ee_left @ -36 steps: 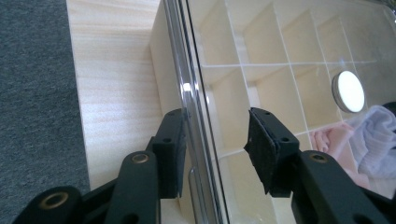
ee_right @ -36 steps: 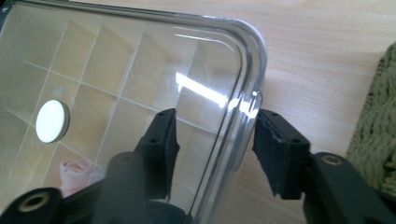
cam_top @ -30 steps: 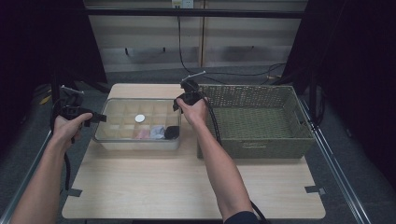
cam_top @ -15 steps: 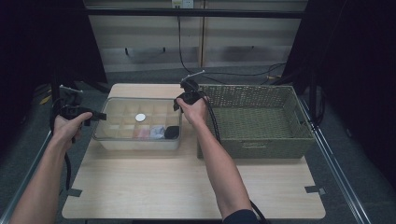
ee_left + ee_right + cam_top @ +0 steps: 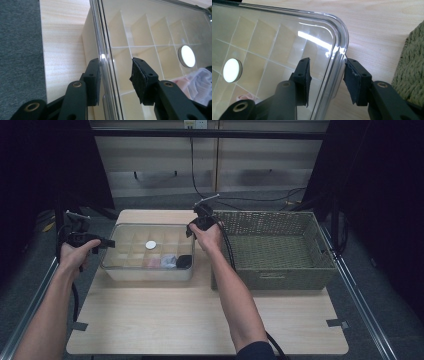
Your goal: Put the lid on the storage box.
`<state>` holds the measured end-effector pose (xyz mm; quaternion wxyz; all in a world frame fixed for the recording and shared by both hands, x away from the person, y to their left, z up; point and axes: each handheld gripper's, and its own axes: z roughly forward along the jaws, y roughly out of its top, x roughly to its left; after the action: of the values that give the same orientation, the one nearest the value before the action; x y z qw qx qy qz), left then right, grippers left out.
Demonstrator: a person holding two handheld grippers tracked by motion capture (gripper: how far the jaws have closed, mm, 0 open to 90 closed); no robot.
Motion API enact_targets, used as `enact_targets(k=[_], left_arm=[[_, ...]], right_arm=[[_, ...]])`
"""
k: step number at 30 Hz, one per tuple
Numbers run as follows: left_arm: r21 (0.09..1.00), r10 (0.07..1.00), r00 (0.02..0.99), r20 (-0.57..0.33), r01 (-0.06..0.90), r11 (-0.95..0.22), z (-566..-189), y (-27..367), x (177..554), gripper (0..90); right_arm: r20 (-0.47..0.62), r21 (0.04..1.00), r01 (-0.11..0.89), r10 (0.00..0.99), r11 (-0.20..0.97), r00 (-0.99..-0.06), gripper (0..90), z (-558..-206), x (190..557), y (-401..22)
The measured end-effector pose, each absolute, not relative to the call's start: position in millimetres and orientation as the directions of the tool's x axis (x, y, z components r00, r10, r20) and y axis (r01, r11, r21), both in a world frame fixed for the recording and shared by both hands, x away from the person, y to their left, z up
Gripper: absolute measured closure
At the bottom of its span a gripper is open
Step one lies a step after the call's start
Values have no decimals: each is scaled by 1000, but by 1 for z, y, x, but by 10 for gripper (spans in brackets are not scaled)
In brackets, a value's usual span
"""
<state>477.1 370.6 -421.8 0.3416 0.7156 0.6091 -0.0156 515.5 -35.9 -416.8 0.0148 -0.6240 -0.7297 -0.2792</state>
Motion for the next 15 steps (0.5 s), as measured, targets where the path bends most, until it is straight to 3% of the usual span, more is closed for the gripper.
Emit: enact_targets(k=[9, 15], left_arm=[[470, 855, 246, -456, 883, -4, -422, 373, 474, 619], [483, 855, 267, -444, 875, -23, -417, 370, 472, 498]], right_arm=[[377, 403, 913, 898, 63, -228, 540, -416, 515, -37], [373, 427, 902, 897, 63, -239, 495, -415, 512, -37]])
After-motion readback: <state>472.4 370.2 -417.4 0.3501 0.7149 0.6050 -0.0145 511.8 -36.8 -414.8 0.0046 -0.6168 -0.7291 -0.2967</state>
